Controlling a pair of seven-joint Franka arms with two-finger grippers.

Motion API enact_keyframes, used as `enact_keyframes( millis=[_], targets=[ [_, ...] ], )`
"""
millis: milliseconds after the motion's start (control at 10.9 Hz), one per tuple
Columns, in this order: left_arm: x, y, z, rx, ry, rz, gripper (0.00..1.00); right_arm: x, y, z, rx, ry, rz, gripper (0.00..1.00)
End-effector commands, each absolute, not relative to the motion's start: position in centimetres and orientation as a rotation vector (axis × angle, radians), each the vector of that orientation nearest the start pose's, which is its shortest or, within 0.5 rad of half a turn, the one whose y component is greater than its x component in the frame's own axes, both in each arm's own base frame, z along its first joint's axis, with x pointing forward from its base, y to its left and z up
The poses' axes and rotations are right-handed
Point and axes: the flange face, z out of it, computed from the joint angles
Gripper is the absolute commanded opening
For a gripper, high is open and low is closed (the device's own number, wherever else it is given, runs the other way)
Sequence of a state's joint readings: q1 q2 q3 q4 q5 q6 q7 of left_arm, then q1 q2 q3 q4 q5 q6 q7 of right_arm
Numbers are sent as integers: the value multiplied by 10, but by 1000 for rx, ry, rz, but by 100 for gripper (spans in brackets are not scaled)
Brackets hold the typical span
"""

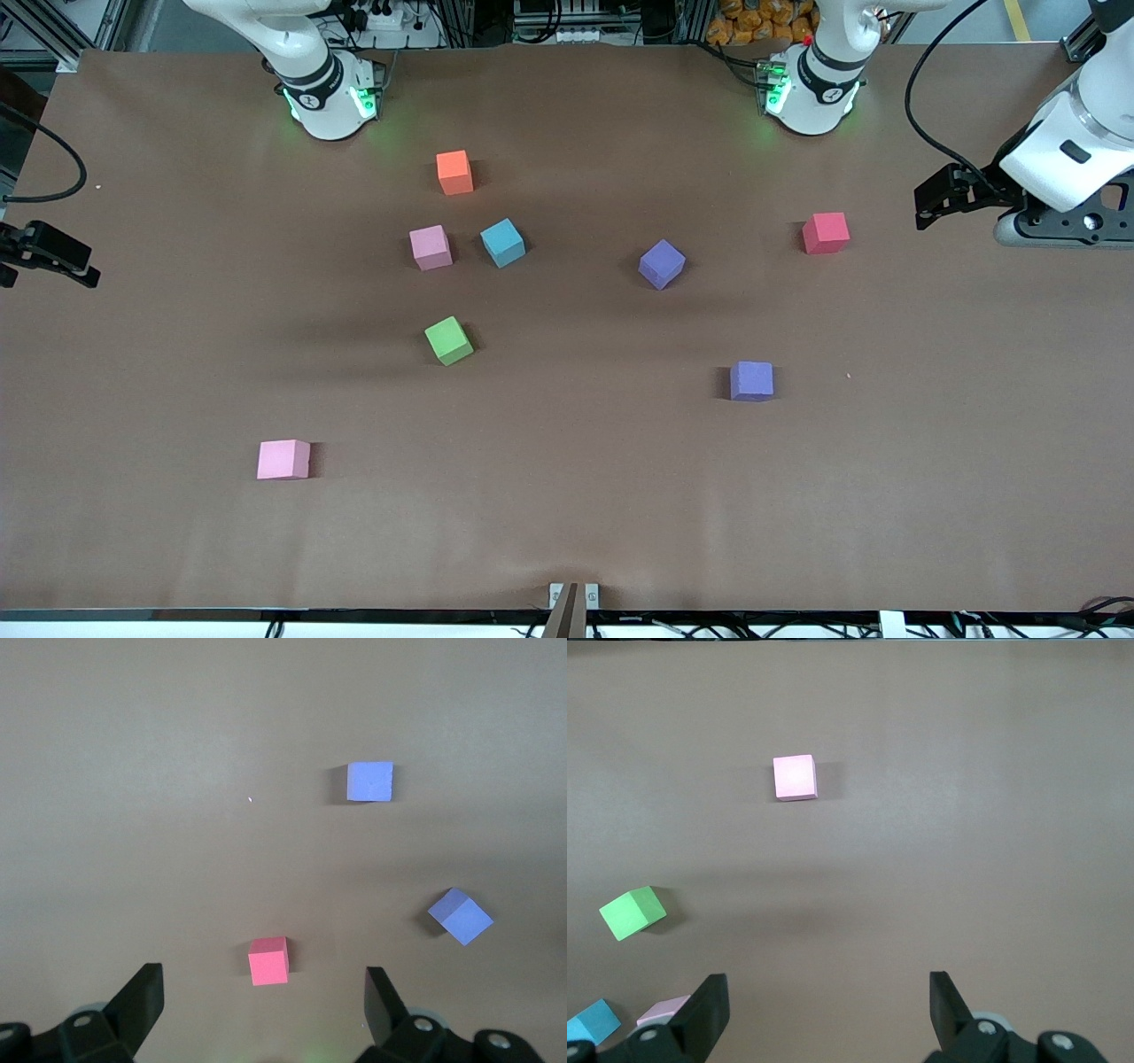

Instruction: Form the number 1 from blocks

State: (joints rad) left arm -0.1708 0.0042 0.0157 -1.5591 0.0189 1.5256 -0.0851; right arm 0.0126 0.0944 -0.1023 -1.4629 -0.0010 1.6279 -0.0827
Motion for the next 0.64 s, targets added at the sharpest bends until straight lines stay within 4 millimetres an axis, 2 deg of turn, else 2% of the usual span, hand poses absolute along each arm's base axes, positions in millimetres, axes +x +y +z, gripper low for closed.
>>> enact_keyframes(
  millis=[0,276,460,552],
  targets=[
    [546,-81,627,-3102,110,39,100,568,-45,633,-3137,-17,-102,100],
    [546,-80,626,-3101,108,41,100,570,-46,630,-3137,-14,-95,100],
    [546,-86,625,-3100,118,40,100,570,-47,630,-3137,-12,-93,100],
    [550,-93,615,-3098,118,66,100,569,-47,629,-3137,-12,-90,100]
  ],
)
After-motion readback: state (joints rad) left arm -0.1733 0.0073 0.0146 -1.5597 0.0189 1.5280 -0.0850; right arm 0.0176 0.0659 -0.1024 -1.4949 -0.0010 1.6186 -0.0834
